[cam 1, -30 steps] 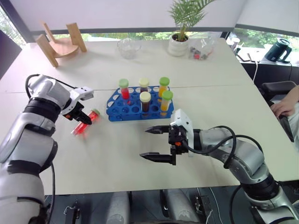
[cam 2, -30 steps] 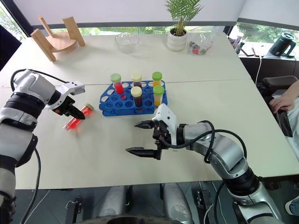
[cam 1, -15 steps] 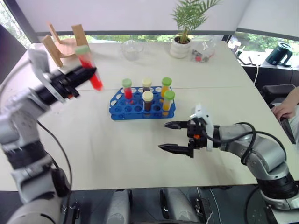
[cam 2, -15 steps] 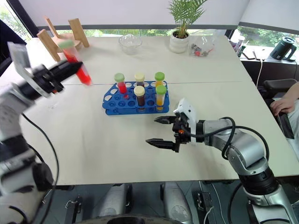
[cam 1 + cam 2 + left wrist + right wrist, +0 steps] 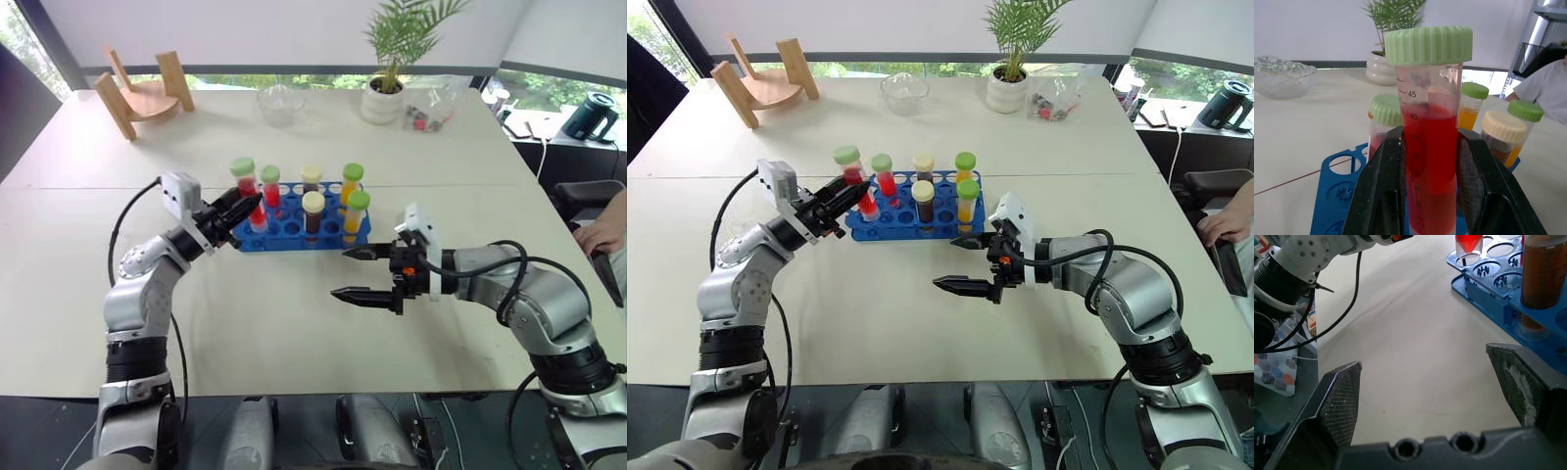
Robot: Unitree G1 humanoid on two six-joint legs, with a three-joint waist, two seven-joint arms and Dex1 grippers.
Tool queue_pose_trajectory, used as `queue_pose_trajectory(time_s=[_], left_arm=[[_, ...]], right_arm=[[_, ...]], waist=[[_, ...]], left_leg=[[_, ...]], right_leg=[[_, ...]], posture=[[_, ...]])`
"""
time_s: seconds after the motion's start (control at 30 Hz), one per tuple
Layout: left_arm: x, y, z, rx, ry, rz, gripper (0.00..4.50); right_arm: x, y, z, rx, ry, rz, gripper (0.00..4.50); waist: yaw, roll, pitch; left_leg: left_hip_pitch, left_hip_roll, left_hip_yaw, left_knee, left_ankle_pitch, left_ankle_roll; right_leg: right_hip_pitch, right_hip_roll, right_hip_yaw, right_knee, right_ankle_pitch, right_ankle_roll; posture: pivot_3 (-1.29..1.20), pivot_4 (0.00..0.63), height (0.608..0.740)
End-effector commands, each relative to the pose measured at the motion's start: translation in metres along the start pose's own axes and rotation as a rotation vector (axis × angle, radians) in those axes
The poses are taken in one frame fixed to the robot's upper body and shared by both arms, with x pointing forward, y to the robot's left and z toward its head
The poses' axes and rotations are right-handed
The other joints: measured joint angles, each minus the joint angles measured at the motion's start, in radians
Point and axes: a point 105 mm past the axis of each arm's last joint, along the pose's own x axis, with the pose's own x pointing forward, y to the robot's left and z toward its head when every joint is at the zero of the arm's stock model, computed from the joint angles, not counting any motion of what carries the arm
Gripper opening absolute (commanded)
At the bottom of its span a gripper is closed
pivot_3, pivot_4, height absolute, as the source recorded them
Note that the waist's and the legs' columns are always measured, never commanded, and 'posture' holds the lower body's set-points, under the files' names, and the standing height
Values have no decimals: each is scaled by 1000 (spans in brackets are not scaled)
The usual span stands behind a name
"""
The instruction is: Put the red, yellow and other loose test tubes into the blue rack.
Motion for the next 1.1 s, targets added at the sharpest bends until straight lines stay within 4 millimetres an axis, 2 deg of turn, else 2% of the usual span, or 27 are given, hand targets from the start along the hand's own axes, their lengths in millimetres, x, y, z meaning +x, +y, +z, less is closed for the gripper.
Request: queue_pose_trajectory(time_s=[0.03, 0.3, 0.67, 1.1], left_arm=[[7, -2, 5, 70, -21, -26, 845], [17, -4, -9, 96, 6, -50, 845], [17, -11, -19, 139, 33, -77, 845], [11, -1, -23, 184, 40, -13, 845]], right_arm=[[-1, 1, 5, -24, -27, -12, 4500], [2, 0, 5, -18, -49, -43, 4500], [4, 0, 6, -11, -65, -52, 4500], [13, -2, 8, -16, -78, -50, 4500]], waist=[[0, 0, 0], [0, 0, 0], [0, 0, 0], [-1, 0, 0]], left_leg=[[0, 0, 0, 0, 0, 0], [0, 0, 0, 0, 0, 0], [0, 0, 0, 0, 0, 0], [0, 0, 0, 0, 0, 0]], right_leg=[[0, 0, 0, 0, 0, 0], [0, 0, 0, 0, 0, 0], [0, 0, 0, 0, 0, 0], [0, 0, 0, -1, 0, 0]], posture=[[0, 150, 740], [0, 150, 740], [0, 150, 740], [0, 150, 740]])
